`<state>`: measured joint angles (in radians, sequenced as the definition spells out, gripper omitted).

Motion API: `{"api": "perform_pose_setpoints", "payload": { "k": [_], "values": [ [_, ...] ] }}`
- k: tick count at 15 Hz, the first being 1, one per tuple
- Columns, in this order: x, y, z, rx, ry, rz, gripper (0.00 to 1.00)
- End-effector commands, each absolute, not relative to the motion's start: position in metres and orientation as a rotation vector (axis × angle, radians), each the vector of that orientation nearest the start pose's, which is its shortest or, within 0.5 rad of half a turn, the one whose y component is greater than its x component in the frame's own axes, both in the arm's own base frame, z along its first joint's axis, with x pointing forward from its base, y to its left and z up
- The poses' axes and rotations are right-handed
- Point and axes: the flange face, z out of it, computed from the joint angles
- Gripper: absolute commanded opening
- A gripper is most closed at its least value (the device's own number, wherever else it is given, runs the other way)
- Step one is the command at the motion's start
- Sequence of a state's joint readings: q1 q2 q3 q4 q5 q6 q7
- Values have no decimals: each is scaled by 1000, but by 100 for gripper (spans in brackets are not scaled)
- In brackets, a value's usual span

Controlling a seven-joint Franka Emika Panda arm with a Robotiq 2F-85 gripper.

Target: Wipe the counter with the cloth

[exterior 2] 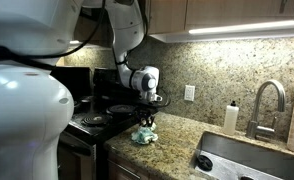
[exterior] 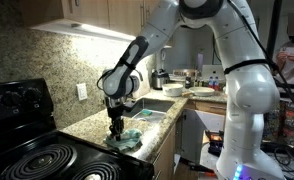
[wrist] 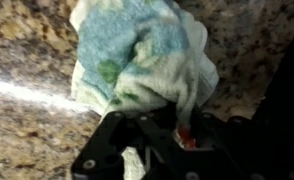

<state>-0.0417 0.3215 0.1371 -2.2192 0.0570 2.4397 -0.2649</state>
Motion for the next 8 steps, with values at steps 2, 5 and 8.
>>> {"api": "perform_pose_setpoints", "payload": {
  "k": [2, 5, 8],
  "values": [
    [550, 113, 222, -2949, -614, 138, 8],
    [563, 121, 227, -2958, -656, 107, 8],
    [573, 97, 233, -2989, -620, 81, 8]
  ]
}}
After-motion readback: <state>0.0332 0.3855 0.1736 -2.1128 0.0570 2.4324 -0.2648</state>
